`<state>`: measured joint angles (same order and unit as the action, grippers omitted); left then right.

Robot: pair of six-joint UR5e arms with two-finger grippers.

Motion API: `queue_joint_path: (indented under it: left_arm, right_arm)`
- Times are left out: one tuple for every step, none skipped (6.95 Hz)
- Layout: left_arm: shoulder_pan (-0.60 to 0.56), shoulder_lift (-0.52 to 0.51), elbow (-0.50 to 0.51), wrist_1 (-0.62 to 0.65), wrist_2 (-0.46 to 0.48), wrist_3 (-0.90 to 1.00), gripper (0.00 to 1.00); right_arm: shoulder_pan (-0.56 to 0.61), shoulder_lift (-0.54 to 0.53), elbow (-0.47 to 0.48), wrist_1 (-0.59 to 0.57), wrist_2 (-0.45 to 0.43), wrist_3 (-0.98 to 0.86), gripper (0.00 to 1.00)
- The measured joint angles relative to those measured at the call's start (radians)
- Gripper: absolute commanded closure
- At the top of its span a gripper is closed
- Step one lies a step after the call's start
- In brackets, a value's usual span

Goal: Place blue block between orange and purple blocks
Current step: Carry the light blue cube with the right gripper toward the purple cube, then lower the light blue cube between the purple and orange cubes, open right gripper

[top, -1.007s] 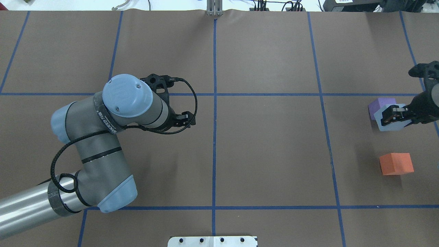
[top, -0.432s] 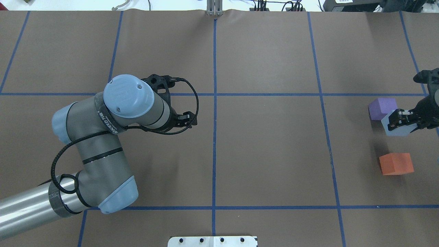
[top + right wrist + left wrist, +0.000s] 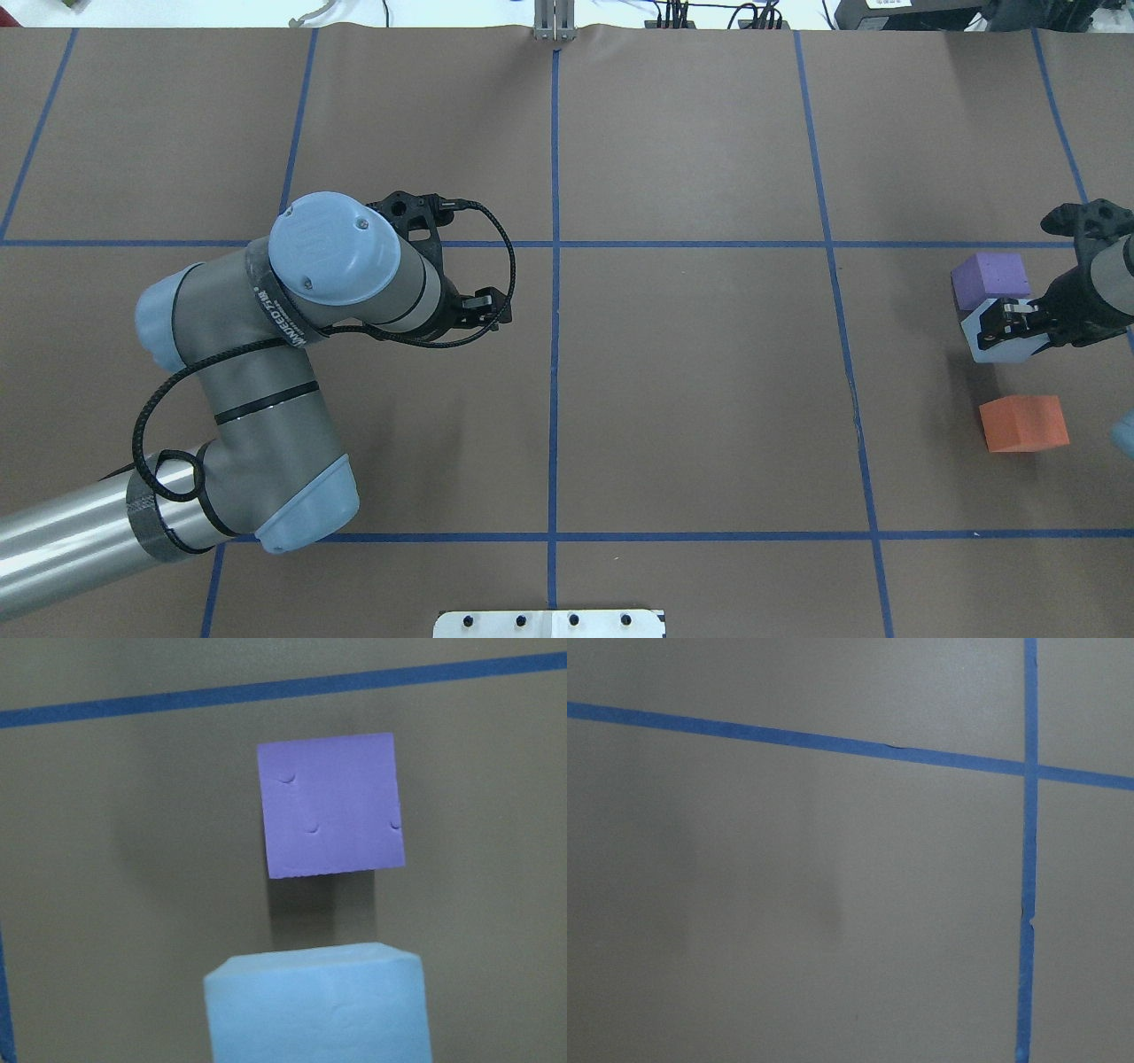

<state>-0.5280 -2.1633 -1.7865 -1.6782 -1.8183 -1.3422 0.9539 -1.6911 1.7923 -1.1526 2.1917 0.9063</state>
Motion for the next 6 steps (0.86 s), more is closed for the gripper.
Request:
queue_joint_path:
  left_arm:
    - [0.0, 0.0, 0.0, 0.0, 0.0, -0.003, 0.0]
    - [0.0, 0.0, -0.002, 0.0, 0.0, -0.005, 0.0]
    - [0.0, 0.0, -0.005, 0.001, 0.001, -0.008, 0.0]
    - [0.0, 0.0, -0.009, 0.001, 0.001, -0.012, 0.0]
    - [0.0, 0.002, -0.013, 0.001, 0.001, -0.016, 0.0]
    - [0.0, 0.004, -0.015, 0.002, 0.001, -0.017, 0.0]
  right_arm:
    - [-0.019, -0.022, -0.01, 0.054, -0.015, 0.025, 1.0]
    - [-0.025, -0.042, -0.013, 0.083, -0.021, 0.033, 1.0]
    - [-0.026, -0.053, -0.015, 0.096, -0.025, 0.033, 1.0]
    - [-0.028, -0.057, -0.018, 0.102, -0.027, 0.035, 1.0]
    - [-0.03, -0.053, -0.025, 0.105, -0.028, 0.04, 1.0]
    - [-0.032, -0.045, -0.035, 0.106, -0.028, 0.044, 1.0]
